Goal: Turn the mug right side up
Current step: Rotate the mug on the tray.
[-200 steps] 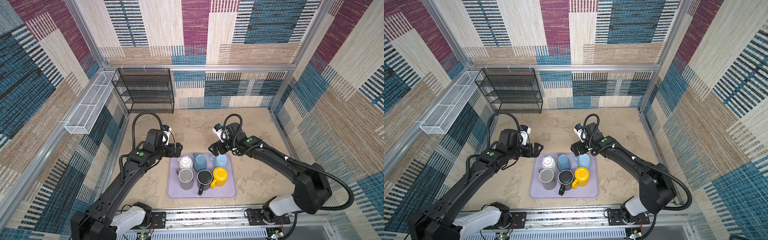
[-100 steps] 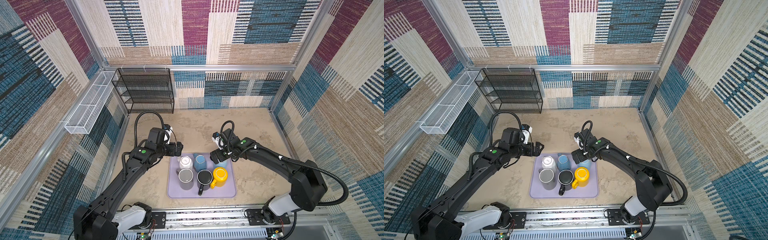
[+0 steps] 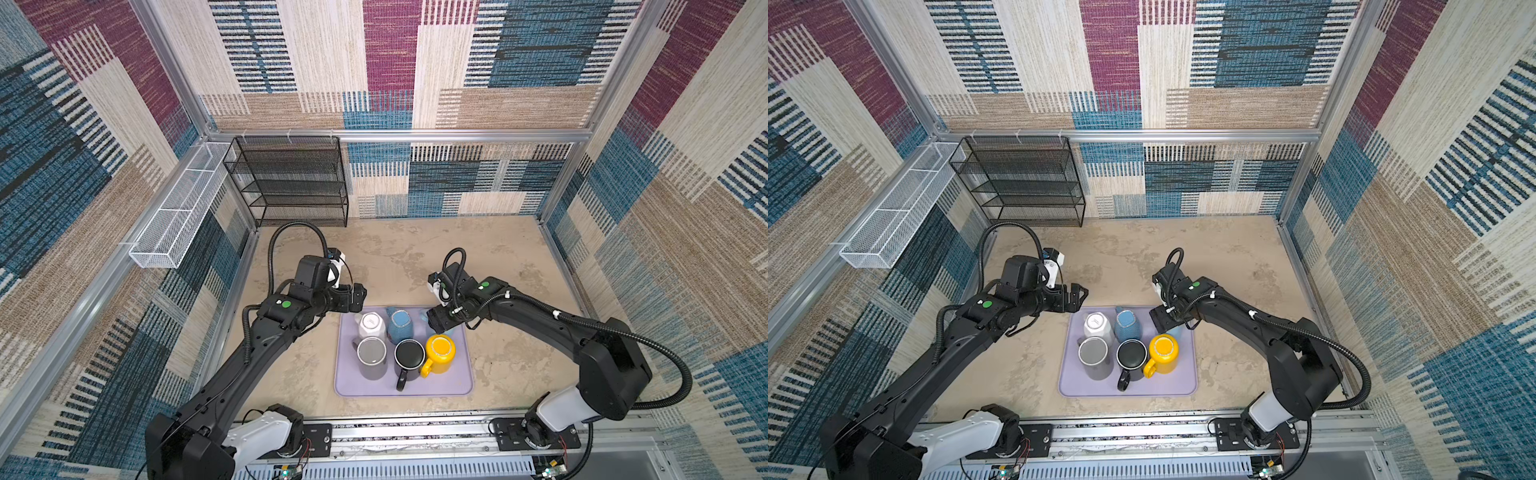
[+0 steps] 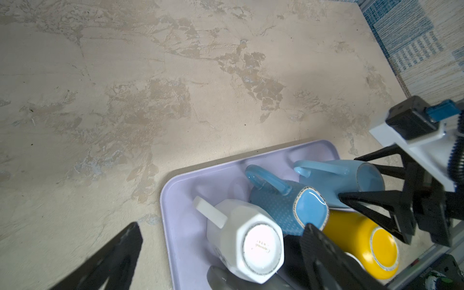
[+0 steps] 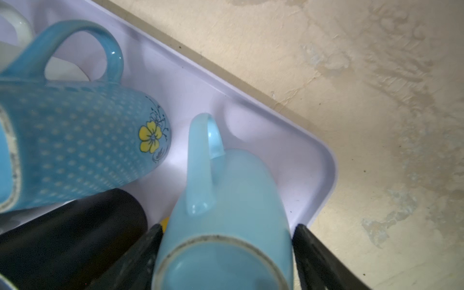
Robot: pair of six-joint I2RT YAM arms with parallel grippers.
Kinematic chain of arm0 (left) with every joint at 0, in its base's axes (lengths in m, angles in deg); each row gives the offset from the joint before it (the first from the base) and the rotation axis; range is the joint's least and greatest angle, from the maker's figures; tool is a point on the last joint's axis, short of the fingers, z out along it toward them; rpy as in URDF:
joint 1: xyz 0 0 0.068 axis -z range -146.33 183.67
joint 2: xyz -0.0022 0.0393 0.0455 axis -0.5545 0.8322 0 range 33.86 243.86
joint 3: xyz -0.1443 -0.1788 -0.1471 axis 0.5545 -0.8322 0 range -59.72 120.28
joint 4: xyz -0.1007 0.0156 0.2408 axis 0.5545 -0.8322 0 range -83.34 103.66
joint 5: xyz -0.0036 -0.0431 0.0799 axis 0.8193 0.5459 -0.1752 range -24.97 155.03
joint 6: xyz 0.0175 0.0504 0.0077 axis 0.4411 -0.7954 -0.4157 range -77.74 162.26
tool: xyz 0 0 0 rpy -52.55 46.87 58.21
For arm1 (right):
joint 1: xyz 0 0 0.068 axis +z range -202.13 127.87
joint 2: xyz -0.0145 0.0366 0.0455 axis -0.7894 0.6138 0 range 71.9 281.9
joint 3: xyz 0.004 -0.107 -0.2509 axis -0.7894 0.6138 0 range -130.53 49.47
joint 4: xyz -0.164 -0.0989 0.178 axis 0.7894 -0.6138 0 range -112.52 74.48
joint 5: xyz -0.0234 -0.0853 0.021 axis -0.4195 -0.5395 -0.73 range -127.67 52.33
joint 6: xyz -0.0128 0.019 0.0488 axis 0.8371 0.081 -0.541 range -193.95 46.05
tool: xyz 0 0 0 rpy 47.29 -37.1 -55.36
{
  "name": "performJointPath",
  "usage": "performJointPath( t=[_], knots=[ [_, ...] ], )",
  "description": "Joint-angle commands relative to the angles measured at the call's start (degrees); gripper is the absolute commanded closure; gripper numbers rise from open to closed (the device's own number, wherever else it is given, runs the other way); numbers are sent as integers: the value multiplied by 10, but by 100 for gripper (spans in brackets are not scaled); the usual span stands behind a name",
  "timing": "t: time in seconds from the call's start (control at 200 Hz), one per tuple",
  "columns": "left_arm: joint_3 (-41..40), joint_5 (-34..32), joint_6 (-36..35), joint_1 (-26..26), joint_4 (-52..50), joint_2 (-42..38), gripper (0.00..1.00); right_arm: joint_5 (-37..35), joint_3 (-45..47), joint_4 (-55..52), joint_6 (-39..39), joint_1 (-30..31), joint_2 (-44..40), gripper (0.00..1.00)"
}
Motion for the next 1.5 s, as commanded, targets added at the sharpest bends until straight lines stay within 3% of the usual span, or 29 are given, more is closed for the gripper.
performJointPath(
  t=[0.0,0.11,0.366,0.771,0.912,1.152,1.252,1.498],
  knots=[
    [-2,-1,-5,0,-6,-5,0,-19,-6,-11,13,1,2,23],
    [-4,-2,-5,0,-9,-9,0,-36,-5,-4,31,1,1,30],
    [-7,-4,-6,1,-9,-13,0,-56,-15,7,117,1,10,30],
    [-10,-1,-12,1,-9,-20,0,-65,-14,-7,175,4,7,12],
    [-8,1,-12,1,-10,-16,0,-64,-40,-26,139,4,12,0],
    [-3,8,-12,3,-10,-11,0,-12,-117,-55,-39,4,46,1],
    [-7,10,-15,2,-10,-17,0,-36,-142,-85,-113,4,63,1],
    [-7,29,-15,4,-10,-14,0,-45,-159,-128,-169,6,91,1]
  ],
)
